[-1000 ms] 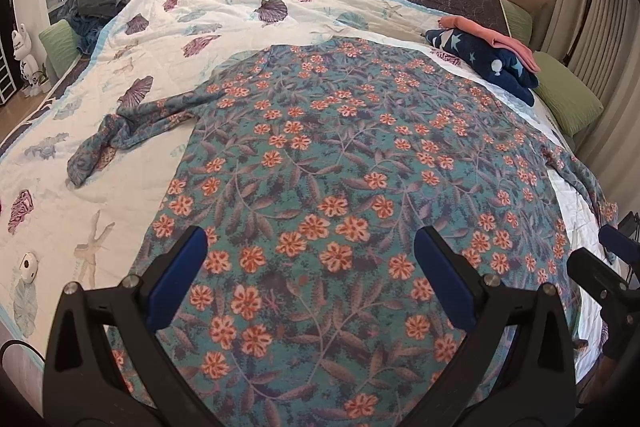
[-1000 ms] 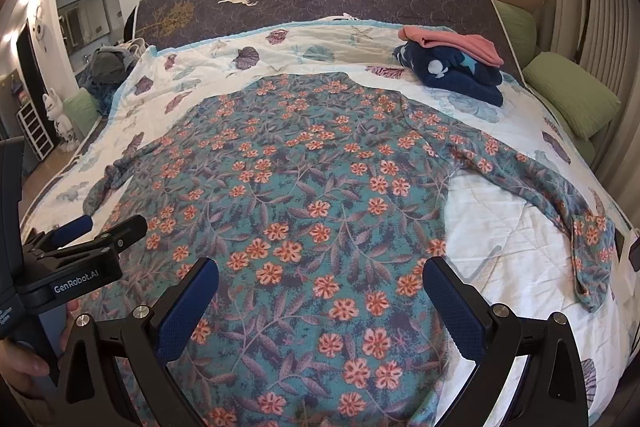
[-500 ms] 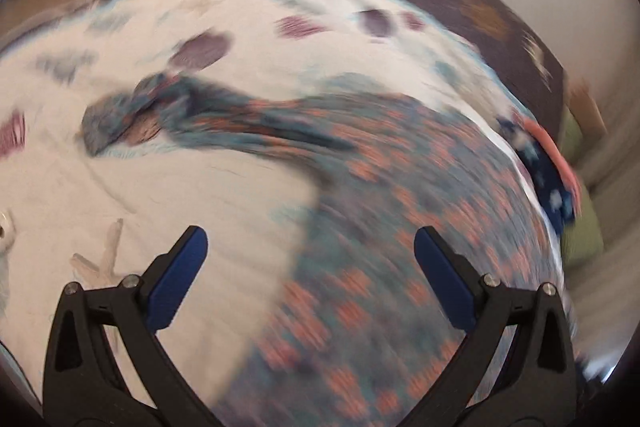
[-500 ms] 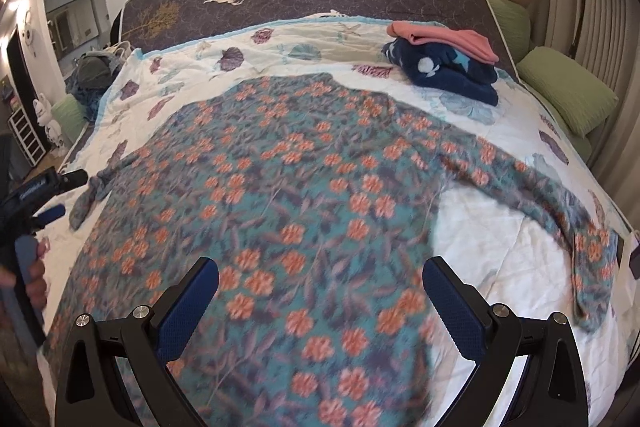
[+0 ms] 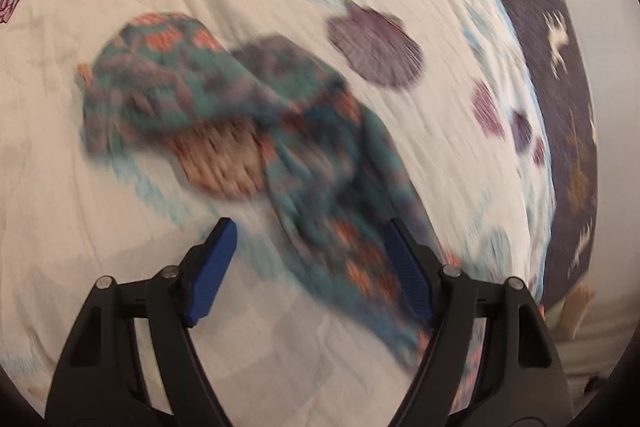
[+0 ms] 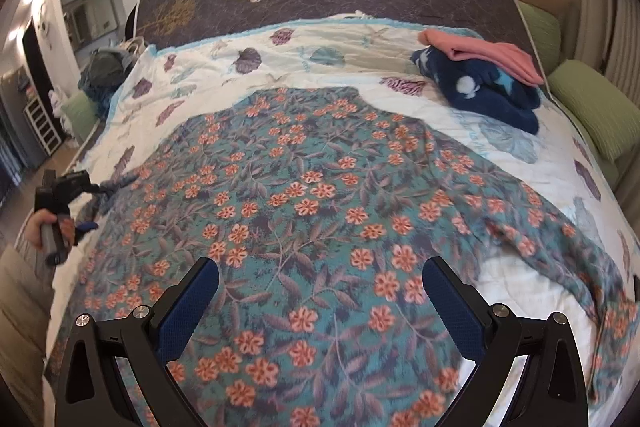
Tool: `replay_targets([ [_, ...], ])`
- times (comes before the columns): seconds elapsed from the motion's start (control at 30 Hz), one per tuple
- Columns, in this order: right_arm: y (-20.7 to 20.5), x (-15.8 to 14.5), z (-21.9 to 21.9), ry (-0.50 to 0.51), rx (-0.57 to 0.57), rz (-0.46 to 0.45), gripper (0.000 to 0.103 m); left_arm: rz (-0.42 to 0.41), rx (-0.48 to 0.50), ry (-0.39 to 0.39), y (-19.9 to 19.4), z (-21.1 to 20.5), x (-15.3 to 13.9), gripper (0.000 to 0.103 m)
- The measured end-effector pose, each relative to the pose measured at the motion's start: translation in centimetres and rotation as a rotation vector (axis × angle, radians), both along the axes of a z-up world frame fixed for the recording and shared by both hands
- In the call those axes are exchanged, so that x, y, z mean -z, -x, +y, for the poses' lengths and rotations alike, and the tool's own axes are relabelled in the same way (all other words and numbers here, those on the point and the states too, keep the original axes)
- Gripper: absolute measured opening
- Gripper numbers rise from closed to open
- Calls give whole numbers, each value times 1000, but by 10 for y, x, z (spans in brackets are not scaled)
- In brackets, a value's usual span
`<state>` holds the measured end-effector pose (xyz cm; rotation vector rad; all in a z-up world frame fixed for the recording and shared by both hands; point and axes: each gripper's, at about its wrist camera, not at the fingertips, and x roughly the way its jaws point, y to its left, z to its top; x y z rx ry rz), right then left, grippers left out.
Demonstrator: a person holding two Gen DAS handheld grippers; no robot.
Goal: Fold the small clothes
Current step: 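Reach the left tool to the sleeve cuff and grasp it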
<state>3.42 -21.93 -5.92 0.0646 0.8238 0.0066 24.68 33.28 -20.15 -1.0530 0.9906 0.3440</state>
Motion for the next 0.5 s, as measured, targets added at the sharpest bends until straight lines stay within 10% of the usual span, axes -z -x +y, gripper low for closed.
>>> replay_targets([
  [0.17,-24,2,11,-1,-66,7,103,-53,8,24,-18,17,6,8],
  [0.33,-44,-2,23,15,-105,-3,103,-124,62,-81,-30,16,-29,6],
  [0.5,-60,-5,25,-14,-130,-10,103,-331,283,-351,-33,-58,-127,6],
])
